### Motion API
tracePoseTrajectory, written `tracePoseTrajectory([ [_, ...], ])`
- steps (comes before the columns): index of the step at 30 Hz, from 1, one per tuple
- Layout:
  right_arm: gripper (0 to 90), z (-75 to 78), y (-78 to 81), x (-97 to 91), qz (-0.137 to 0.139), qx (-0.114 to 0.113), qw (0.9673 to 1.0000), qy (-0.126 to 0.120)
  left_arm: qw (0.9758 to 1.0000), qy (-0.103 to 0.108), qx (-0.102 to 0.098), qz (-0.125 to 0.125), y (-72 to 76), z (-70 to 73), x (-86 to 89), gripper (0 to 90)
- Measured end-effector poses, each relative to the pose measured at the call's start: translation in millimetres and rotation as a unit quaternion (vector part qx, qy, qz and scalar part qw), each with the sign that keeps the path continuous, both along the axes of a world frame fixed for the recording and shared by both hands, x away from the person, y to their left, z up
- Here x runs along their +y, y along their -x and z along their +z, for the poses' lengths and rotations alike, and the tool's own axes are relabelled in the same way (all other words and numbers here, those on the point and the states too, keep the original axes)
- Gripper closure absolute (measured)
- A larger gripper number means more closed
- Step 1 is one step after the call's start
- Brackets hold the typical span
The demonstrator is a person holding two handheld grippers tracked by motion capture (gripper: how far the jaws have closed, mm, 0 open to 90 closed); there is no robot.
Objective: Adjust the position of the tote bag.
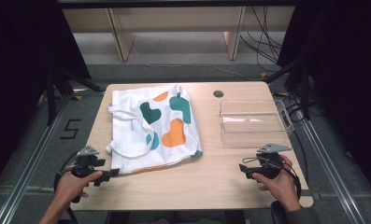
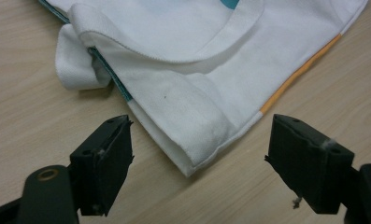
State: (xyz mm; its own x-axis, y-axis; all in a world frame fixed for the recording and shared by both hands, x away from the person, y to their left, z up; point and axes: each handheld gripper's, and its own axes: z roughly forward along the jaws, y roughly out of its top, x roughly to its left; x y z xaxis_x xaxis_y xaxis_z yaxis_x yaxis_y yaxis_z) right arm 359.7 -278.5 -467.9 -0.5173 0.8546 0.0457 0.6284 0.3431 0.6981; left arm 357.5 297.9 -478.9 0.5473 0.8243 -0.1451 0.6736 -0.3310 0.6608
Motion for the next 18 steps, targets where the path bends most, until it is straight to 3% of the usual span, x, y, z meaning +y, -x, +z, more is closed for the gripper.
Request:
tracePoseTrajectory([
  [2,24.0,1.6,1.7,2.0,-0.002,0.008,0.9999,-0.006,1.0000,-0.002,0.002,0.001,0.0,0.0,-0.2,21.3],
  [4,23.4,0.4,0.4,1.7,0.003,0.002,1.0000,-0.003,1.0000,0.003,-0.001,0.008,0.5,-1.0,-1.3,21.3],
  [5,23.6,0.8,2.1,3.6,-0.008,0.023,0.9997,-0.005,1.0000,-0.004,0.003,0.004,0.5,-0.5,-1.0,21.3],
  [6,24.0,-1.2,0.5,2.5,0.003,0.016,0.9999,0.002,0.9999,-0.011,0.001,-0.001,0.9,-0.1,-0.4,21.3],
  [7,25.3,1.1,1.6,3.4,0.002,0.029,0.9996,0.000,1.0000,-0.008,-0.001,0.001,1.0,-0.6,-0.9,21.3],
  [9,26.1,0.1,1.4,3.7,-0.004,0.015,0.9999,-0.002,1.0000,-0.009,-0.001,0.000,0.9,-0.7,-0.7,21.3],
  [11,26.5,1.5,1.6,3.1,-0.006,0.027,0.9996,-0.001,1.0000,-0.008,-0.001,0.000,0.7,-0.6,-0.8,21.3],
  [13,27.6,2.2,1.9,2.9,-0.009,0.027,0.9996,-0.003,1.0000,-0.008,-0.002,-0.002,0.4,-0.6,-1.1,21.3],
  [14,28.1,1.7,0.7,1.2,-0.003,0.011,0.9999,0.005,1.0000,-0.009,-0.002,-0.001,0.3,-0.8,-1.1,21.3],
  [15,28.3,4.0,1.9,2.9,-0.011,0.025,0.9996,-0.006,1.0000,-0.009,-0.002,-0.001,0.3,-0.8,-1.1,21.3],
  [17,28.4,4.4,1.4,3.2,-0.009,0.026,0.9995,-0.012,0.9999,-0.015,0.005,-0.001,-0.2,0.1,0.2,21.3],
  [18,28.4,5.3,1.4,3.7,-0.007,0.018,0.9998,-0.006,0.9999,-0.012,0.003,0.011,-0.4,0.2,0.6,21.3],
])
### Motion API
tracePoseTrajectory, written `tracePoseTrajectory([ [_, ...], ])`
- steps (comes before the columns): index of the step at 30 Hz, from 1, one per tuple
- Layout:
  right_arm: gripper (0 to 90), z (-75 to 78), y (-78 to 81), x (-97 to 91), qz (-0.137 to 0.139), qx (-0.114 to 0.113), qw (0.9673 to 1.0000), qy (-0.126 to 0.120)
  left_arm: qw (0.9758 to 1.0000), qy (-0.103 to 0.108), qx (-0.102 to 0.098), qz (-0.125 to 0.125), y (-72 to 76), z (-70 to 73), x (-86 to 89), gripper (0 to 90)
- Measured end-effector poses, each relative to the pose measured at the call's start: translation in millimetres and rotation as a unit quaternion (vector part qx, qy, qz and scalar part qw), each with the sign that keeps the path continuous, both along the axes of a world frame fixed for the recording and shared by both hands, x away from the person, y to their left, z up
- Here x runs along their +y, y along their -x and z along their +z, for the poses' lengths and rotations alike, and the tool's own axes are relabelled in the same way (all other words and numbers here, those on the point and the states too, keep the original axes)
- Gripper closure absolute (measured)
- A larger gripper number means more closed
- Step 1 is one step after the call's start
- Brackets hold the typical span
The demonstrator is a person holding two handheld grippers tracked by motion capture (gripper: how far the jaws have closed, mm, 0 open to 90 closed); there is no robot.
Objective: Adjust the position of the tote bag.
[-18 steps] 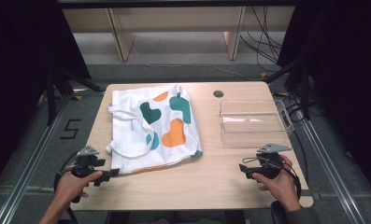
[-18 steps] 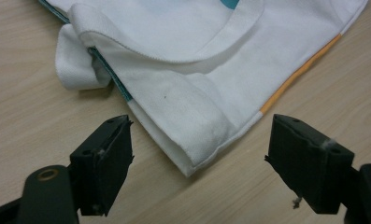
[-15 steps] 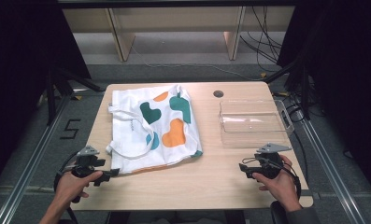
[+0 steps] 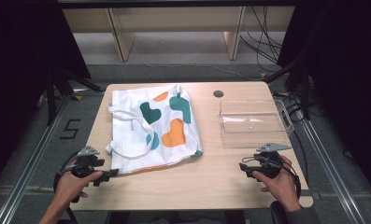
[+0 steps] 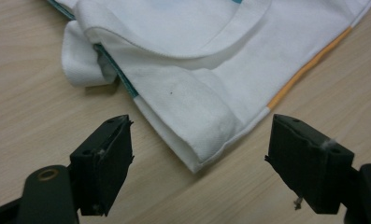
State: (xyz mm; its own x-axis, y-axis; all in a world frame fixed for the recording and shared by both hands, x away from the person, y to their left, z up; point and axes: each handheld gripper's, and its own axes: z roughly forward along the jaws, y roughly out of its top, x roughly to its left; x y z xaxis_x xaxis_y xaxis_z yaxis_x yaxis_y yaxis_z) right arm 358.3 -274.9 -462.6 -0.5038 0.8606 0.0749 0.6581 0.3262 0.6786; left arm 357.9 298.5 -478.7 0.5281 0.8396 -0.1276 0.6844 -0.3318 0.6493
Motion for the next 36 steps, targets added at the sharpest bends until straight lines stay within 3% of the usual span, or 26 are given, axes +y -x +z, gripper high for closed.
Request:
tracePoseTrajectory([
  [1,28.3,-0.1,-0.9,0.3,0.004,-0.003,1.0000,-0.002,1.0000,-0.006,0.004,-0.003,-0.3,0.8,2.1,21.4],
  [4,28.4,1.5,0.3,1.3,0.009,-0.009,0.9999,0.001,1.0000,0.001,0.001,0.008,-0.2,-0.8,2.8,21.5],
  [5,28.4,1.4,-0.5,2.5,0.015,-0.029,0.9995,0.001,0.9995,0.019,0.022,0.009,-0.9,-1.2,4.1,26.2],
  [7,28.5,-0.3,-1.9,1.9,0.026,-0.043,0.9987,0.009,0.9994,0.017,0.027,0.011,-1.1,-1.6,2.3,26.3],
  [8,28.5,1.3,-0.3,3.3,0.019,-0.025,0.9995,0.006,0.9995,0.016,0.025,0.009,-1.3,-2.4,1.7,27.4],
  [9,28.5,0.1,-1.0,2.6,0.025,-0.031,0.9991,0.013,0.9993,0.021,0.025,0.016,-1.4,-3.1,-0.4,28.5],
  [11,28.5,0.3,-1.0,2.6,0.026,-0.032,0.9990,0.014,0.9994,0.016,0.031,-0.001,-2.8,-4.3,0.8,31.4],
  [12,28.5,1.3,-0.2,3.7,0.019,-0.025,0.9995,0.008,0.9992,0.005,0.040,0.001,-3.1,-3.3,0.6,33.1],
  [14,28.5,-1.0,-1.5,3.4,0.025,-0.039,0.9989,0.011,0.9988,0.010,0.048,-0.002,-4.8,-5.5,-0.4,36.3],
  [15,28.5,0.4,-1.3,3.3,0.028,-0.027,0.9991,0.013,0.9986,0.011,0.052,-0.008,-5.9,-6.4,-0.5,39.1],
  [16,28.5,-0.4,-2.0,2.9,0.033,-0.035,0.9987,0.017,0.9981,0.012,0.059,-0.014,-7.3,-8.8,-1.3,41.1],
  [17,28.5,-1.5,-2.1,4.1,0.030,-0.040,0.9986,0.015,0.9977,0.008,0.067,-0.008,-7.5,-10.1,-2.8,43.2],
  [19,28.5,-0.2,-1.2,5.6,0.028,-0.026,0.9992,0.009,0.9970,-0.002,0.077,-0.009,-8.5,-13.7,-4.1,44.6],
  [21,28.5,-0.8,-1.9,4.3,0.037,-0.035,0.9984,0.023,0.9962,-0.014,0.085,-0.014,-8.7,-14.1,-4.6,48.7],
  [22,28.5,-0.8,-1.9,4.3,0.037,-0.035,0.9984,0.023,0.9962,-0.014,0.085,-0.014,-8.7,-14.1,-4.6,52.2],
  [23,28.5,0.7,0.0,6.9,0.026,-0.016,0.9994,0.014,0.9961,-0.023,0.084,-0.018,-9.4,-14.4,-4.1,54.8],
  [25,28.5,0.6,-0.1,7.0,0.028,-0.017,0.9994,0.015,0.9959,-0.024,0.083,-0.026,-9.7,-14.6,-4.2,57.2],
  [27,28.5,-0.3,-1.2,6.6,0.038,-0.026,0.9987,0.022,0.9950,-0.052,0.072,-0.045,-8.1,-13.4,-8.9,68.0],
  [28,28.5,-1.5,-2.2,6.4,0.041,-0.036,0.9983,0.022,0.9952,-0.054,0.065,-0.048,-7.5,-12.8,-10.8,68.8],
  [29,28.5,0.3,-0.7,7.6,0.036,-0.018,0.9990,0.019,0.9946,-0.057,0.069,-0.052,-6.8,-11.0,-12.3,71.1],
  [30,28.5,0.3,-0.7,7.6,0.036,-0.018,0.9990,0.019,0.9946,-0.057,0.069,-0.052,-6.8,-11.0,-12.3,74.9],
  [31,28.5,-1.2,-1.5,7.6,0.039,-0.025,0.9987,0.021,0.9950,-0.056,0.054,-0.063,-4.5,-10.5,-16.6,76.0],
  [32,28.5,-1.2,-1.6,7.7,0.039,-0.025,0.9987,0.021,0.9932,-0.060,0.061,-0.079,-4.3,-8.8,-18.6,76.7],
  [36,28.5,-0.6,-1.0,9.0,0.034,-0.016,0.9992,0.015,0.9915,-0.051,0.066,-0.100,2.9,-8.1,-38.7,79.6],
])
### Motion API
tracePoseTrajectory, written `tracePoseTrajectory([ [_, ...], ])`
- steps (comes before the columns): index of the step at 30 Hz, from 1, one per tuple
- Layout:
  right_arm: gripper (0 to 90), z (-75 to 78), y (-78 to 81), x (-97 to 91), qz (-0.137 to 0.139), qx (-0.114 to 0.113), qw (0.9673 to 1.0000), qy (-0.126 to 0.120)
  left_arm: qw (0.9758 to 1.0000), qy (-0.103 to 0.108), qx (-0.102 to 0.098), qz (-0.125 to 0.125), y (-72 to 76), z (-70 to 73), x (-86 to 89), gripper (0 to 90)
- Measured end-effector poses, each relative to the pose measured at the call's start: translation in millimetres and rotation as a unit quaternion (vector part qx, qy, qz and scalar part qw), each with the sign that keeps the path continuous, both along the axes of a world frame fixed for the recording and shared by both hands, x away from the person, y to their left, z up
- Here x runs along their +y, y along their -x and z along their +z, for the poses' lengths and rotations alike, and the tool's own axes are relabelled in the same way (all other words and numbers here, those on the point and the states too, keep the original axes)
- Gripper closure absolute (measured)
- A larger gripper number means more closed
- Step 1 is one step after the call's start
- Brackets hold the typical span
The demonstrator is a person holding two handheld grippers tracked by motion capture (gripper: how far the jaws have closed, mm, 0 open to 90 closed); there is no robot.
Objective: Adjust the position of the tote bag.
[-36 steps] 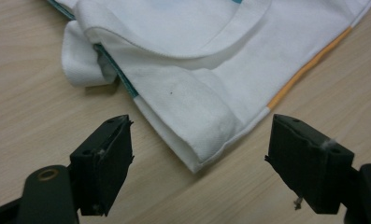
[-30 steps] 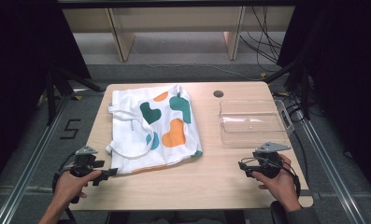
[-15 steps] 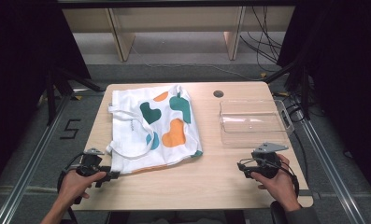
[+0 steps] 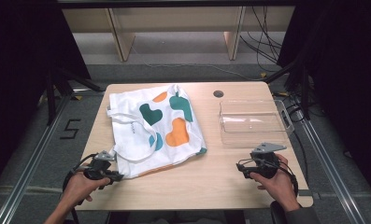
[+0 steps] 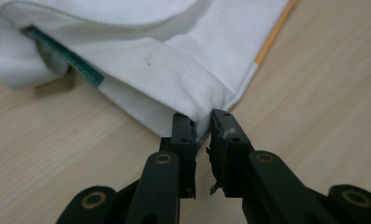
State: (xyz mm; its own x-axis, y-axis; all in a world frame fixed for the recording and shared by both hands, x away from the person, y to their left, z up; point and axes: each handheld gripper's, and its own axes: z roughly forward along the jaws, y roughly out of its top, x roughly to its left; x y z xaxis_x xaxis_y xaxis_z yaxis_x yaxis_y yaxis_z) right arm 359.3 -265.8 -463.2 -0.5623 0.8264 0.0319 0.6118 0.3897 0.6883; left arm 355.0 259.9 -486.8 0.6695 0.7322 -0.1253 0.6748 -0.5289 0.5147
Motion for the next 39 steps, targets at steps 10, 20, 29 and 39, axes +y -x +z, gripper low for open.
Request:
tracePoseTrajectory([
  [10,28.5,0.0,-0.7,-2.6,0.005,-0.005,0.9999,0.008,0.9954,-0.009,-0.003,-0.095,14.2,0.9,-59.9,82.6],
  [20,28.5,0.0,-0.9,-2.2,0.012,-0.004,0.9999,0.009,0.9914,0.018,-0.006,-0.129,23.7,-3.0,-107.6,83.2],
  [29,28.5,0.7,-0.6,3.3,0.016,0.006,0.9999,0.003,0.9869,0.021,-0.010,-0.160,25.6,-4.7,-134.3,83.1],
  [39,28.5,0.0,0.0,6.5,0.027,0.009,0.9996,0.001,0.9822,0.041,-0.010,-0.183,27.3,1.0,-153.5,74.6],
])
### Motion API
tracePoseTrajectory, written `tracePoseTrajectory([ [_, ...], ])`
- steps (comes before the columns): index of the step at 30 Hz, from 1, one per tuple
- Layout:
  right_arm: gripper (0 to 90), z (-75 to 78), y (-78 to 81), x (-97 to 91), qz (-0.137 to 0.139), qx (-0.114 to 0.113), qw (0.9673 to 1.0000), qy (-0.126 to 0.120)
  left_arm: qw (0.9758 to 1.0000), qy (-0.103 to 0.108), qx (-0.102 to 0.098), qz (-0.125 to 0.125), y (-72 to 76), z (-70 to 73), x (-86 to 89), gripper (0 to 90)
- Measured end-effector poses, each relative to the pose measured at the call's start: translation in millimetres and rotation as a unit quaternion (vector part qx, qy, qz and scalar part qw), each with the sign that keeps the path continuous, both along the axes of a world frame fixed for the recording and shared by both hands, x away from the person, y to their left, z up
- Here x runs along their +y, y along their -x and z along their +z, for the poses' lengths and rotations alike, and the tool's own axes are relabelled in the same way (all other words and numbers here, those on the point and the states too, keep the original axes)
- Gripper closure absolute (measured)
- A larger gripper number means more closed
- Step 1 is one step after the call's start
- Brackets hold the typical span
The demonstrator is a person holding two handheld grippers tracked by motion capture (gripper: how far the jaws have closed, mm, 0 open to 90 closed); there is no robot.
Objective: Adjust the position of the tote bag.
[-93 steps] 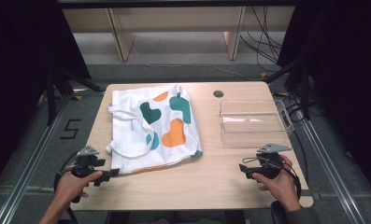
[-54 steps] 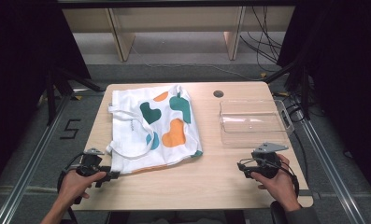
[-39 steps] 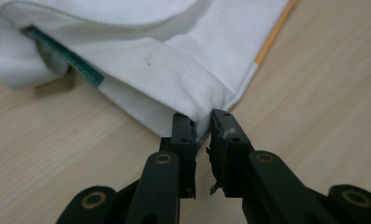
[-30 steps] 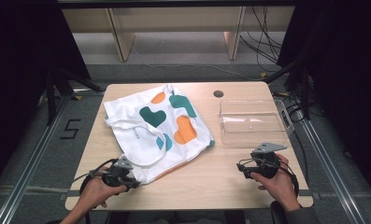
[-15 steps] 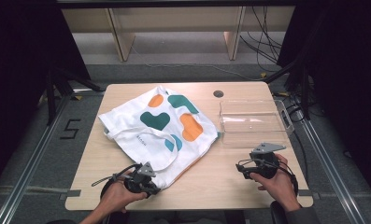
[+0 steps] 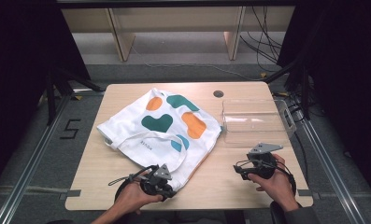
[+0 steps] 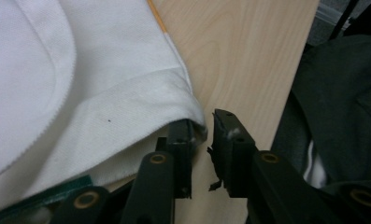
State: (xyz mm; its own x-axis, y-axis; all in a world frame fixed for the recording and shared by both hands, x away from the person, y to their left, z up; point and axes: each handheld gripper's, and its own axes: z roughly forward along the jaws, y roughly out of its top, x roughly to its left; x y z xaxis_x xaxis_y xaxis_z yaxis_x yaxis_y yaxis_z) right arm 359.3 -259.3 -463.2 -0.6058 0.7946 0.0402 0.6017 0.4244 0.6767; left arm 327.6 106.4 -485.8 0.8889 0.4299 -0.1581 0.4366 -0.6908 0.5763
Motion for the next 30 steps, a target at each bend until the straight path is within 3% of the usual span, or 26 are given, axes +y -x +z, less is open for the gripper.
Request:
tracePoseTrajectory([
  [6,28.5,-1.0,0.3,4.0,0.012,-0.004,0.9999,0.000,0.9991,0.039,-0.011,0.010,2.5,21.4,19.1,63.8],
  [7,28.5,-1.5,0.8,7.5,0.018,-0.008,0.9998,0.000,0.9974,0.066,-0.010,0.029,0.1,29.5,30.6,62.1],
  [8,28.5,0.3,2.1,10.1,0.020,0.005,0.9998,-0.002,0.9968,0.069,-0.018,0.036,-2.9,33.9,38.1,61.1],
  [9,28.5,-0.8,1.8,12.3,0.027,-0.005,0.9996,0.000,0.9959,0.070,-0.027,0.049,-6.0,37.6,45.8,60.3],
  [11,28.4,0.3,3.3,19.0,0.032,0.005,0.9994,-0.010,0.9948,0.073,-0.032,0.063,-9.2,40.3,53.4,59.4],
  [12,28.5,-0.1,2.8,21.3,0.042,-0.001,0.9991,-0.004,0.9934,0.072,-0.042,0.080,-12.7,42.6,61.3,57.9],
  [13,28.5,-0.1,2.8,21.3,0.042,-0.001,0.9991,-0.004,0.9929,0.062,-0.053,0.087,-17.8,44.8,70.7,57.9],
  [14,28.3,-1.8,3.2,29.7,0.047,-0.006,0.9986,-0.022,0.9900,0.057,-0.062,0.113,-27.8,45.9,88.4,55.4],
  [16,27.8,-1.3,2.8,36.2,0.065,-0.006,0.9977,-0.018,0.9847,0.056,-0.071,0.149,-37.1,44.1,104.2,55.6],
  [18,27.7,-1.3,3.5,41.0,0.066,-0.003,0.9974,-0.028,0.9838,0.050,-0.076,0.155,-41.9,43.5,111.9,54.7],
  [19,26.7,1.2,4.7,50.3,0.082,0.006,0.9964,-0.023,0.9810,0.048,-0.080,0.170,-46.7,42.6,120.3,53.8],
  [20,25.2,-0.4,2.7,52.9,0.090,-0.013,0.9956,-0.022,0.9795,0.039,-0.090,0.176,-52.6,43.2,133.1,52.1],
  [21,21.2,0.6,3.5,58.0,0.099,-0.010,0.9946,-0.030,0.9765,0.037,-0.090,0.192,-55.3,43.2,139.0,49.7],
  [22,17.9,0.9,3.7,62.9,0.110,-0.018,0.9934,-0.027,0.9731,0.024,-0.106,0.203,-58.5,44.2,146.2,47.5],
  [23,17.9,0.9,3.7,62.9,0.110,-0.018,0.9934,-0.027,0.9731,0.024,-0.106,0.203,-58.5,44.2,146.2,46.6],
  [24,17.2,3.3,5.7,73.4,0.134,-0.010,0.9906,-0.027,0.9682,0.004,-0.119,0.220,-63.9,45.4,159.5,46.5],
  [25,16.7,3.3,6.9,80.0,0.140,-0.010,0.9897,-0.027,0.9652,0.006,-0.124,0.230,-66.7,44.4,165.8,46.0],
  [26,16.6,1.2,7.6,88.4,0.145,-0.017,0.9889,-0.029,0.9652,0.006,-0.124,0.230,-66.7,44.4,165.8,45.5],
  [27,16.7,1.2,8.3,96.2,0.157,-0.013,0.9873,-0.024,0.9583,0.002,-0.122,0.258,-71.9,42.9,178.8,44.8],
  [28,17.2,-0.2,8.8,105.7,0.164,-0.012,0.9861,-0.022,0.9550,0.001,-0.123,0.270,-74.9,41.5,185.3,44.4],
  [29,17.2,-0.2,8.8,105.7,0.164,-0.012,0.9861,-0.022,0.9550,0.001,-0.123,0.270,-74.9,41.5,185.3,44.0],
  [30,18.7,-2.3,10.4,129.0,0.190,0.004,0.9814,-0.024,0.9485,0.003,-0.121,0.293,-79.0,38.8,196.9,43.7],
])
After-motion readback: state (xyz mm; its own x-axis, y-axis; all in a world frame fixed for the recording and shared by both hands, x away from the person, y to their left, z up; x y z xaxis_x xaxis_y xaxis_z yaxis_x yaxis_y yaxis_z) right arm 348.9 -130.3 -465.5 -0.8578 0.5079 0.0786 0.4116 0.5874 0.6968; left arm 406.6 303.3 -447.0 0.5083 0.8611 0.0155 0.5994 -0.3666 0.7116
